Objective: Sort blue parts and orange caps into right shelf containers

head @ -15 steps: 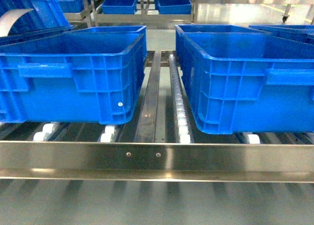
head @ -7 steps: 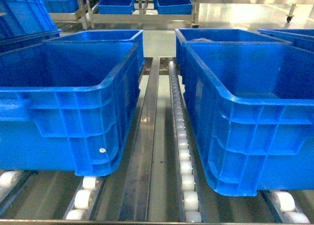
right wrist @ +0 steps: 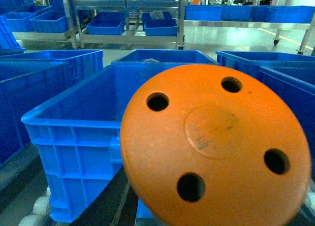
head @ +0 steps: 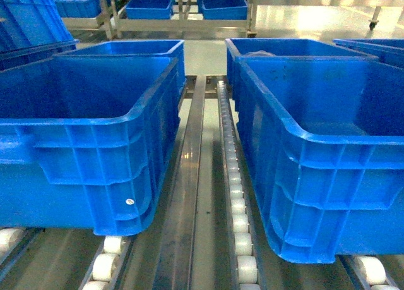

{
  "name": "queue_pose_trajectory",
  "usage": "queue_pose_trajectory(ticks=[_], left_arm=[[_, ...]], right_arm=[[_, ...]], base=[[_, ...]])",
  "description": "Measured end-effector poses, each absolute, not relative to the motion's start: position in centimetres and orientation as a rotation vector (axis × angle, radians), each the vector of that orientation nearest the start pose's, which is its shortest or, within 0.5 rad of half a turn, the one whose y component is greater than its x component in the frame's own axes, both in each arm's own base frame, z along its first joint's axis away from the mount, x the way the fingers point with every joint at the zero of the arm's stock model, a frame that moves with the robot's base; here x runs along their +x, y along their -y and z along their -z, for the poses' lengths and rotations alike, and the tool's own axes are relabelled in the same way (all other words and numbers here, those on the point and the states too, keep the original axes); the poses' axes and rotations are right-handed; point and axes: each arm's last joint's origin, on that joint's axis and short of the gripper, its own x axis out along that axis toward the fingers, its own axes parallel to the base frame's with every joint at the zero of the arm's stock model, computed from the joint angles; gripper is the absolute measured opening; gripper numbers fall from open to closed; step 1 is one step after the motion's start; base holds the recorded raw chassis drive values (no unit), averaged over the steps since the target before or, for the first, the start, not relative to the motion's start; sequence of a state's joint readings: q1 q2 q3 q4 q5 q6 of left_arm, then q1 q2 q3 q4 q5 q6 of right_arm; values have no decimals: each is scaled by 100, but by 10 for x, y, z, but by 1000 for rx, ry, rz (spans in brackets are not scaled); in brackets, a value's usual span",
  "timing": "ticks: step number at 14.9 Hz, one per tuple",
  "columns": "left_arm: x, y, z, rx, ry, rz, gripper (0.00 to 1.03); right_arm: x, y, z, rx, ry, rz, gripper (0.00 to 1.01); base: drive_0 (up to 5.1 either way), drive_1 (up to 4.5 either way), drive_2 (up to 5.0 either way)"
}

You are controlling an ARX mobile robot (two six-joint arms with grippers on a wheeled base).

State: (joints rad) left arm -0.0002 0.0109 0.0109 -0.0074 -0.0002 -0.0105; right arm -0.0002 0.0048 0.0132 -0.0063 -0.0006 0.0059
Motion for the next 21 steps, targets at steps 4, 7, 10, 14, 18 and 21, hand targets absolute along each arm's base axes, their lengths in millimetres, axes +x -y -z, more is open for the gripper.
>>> queue_pose_trajectory(ticks=[4, 7, 10, 14, 18, 21], left_arm=[[98, 0, -166, -10, -7, 0, 41], [98, 0, -166, -10, -7, 0, 41], [98, 0, -166, -10, -7, 0, 41], [98, 0, -166, -10, -7, 0, 41], [98, 0, -166, -10, -7, 0, 41], [98, 0, -166, -10, -7, 0, 41]], right_arm=[[97, 0, -167, 6, 2, 0, 43], [97, 0, -167, 6, 2, 0, 43], [97, 0, -167, 6, 2, 0, 43], [97, 0, -167, 6, 2, 0, 43], [97, 0, -167, 6, 2, 0, 43], [97, 0, -167, 6, 2, 0, 43]], base=[[0, 0, 0], [0, 0, 0], [0, 0, 0], [0, 0, 0], [0, 0, 0], [0, 0, 0]])
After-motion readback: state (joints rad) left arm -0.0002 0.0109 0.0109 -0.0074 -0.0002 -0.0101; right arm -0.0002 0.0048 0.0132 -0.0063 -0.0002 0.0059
